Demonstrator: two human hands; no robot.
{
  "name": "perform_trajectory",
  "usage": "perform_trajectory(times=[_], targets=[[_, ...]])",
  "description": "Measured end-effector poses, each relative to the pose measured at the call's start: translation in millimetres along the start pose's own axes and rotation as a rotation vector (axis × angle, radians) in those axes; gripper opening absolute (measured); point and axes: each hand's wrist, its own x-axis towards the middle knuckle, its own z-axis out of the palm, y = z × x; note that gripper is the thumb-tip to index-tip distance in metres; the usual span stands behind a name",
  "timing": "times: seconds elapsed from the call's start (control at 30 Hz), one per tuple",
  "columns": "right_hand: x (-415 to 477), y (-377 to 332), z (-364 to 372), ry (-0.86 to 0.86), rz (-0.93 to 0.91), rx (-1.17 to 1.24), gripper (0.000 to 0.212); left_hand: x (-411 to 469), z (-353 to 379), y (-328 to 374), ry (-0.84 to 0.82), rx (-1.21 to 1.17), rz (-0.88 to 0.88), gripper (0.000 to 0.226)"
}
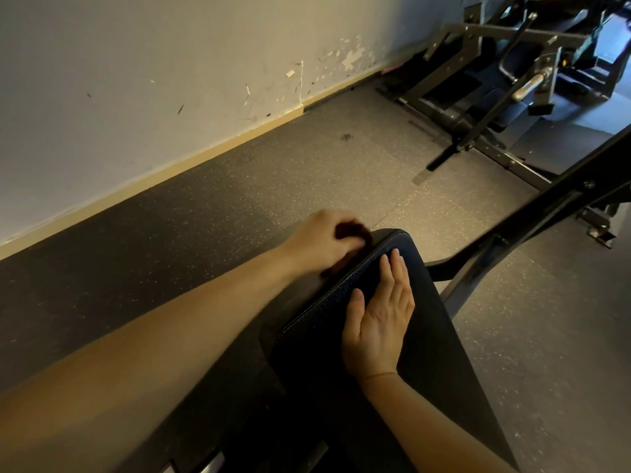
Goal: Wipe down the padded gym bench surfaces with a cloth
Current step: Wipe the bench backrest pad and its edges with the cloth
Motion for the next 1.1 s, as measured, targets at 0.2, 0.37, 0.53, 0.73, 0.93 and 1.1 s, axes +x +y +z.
perform_trajectory(times=[0.2, 0.37, 0.53, 0.73, 0.93, 1.1], targets=[[0, 1, -1, -0.01, 0.0, -0.001, 0.066, -36, -17, -13, -0.058, -0.068, -0.043, 0.018], [0, 1, 0, -0.016, 0.017, 0.027, 0.067, -112, -52, -31, -0.166, -0.099, -0.117, 0.015], [0, 0, 0, -0.006, 0.009, 0.002, 0.066, -3, -1, 5, 0.002, 0.046, 0.033, 0.015], [0, 0, -1, -0.011, 0.007, 0.008, 0.065, -5, -3, 2, 0.0, -0.017, -0.022, 0.017], [0, -1, -1, -0.027, 0.021, 0.029, 0.067, -97, -50, -24, -0.207, -0.14, -0.112, 0.014], [0, 0, -1, -0.009, 0.011, 0.014, 0.066, 15, 2, 1, -0.039, -0.007, 0.018, 0.013]])
